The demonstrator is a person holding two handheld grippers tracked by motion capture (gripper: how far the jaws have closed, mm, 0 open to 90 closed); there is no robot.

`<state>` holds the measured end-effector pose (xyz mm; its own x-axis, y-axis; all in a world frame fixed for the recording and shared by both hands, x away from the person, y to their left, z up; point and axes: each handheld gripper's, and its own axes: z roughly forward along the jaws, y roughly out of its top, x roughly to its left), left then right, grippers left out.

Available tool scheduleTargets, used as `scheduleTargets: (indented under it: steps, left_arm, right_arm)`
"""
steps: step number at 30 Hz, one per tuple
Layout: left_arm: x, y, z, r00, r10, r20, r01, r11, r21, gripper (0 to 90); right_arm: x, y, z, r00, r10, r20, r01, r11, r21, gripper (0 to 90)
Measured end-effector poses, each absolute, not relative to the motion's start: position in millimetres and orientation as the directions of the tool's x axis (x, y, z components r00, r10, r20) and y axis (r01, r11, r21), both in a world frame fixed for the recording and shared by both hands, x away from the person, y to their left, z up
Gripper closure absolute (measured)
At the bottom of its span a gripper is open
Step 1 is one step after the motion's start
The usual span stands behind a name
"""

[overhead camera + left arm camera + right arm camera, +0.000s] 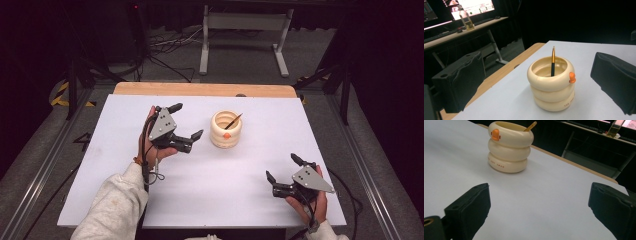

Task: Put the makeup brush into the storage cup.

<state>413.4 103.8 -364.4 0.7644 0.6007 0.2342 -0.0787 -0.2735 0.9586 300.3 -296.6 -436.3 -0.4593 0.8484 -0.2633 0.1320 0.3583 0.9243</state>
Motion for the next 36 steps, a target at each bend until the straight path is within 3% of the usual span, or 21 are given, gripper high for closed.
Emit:
scheduleTargets:
  steps: [36]
  left_arm:
    - [372, 161, -373, 0.722, 0.635, 0.273, -0.086, -0.309, 0.947, 2.3]
  right_arm:
    - [298, -291, -436, -0.474, 0.834, -0.282, 0.115, 0.376, 0.919, 4.5]
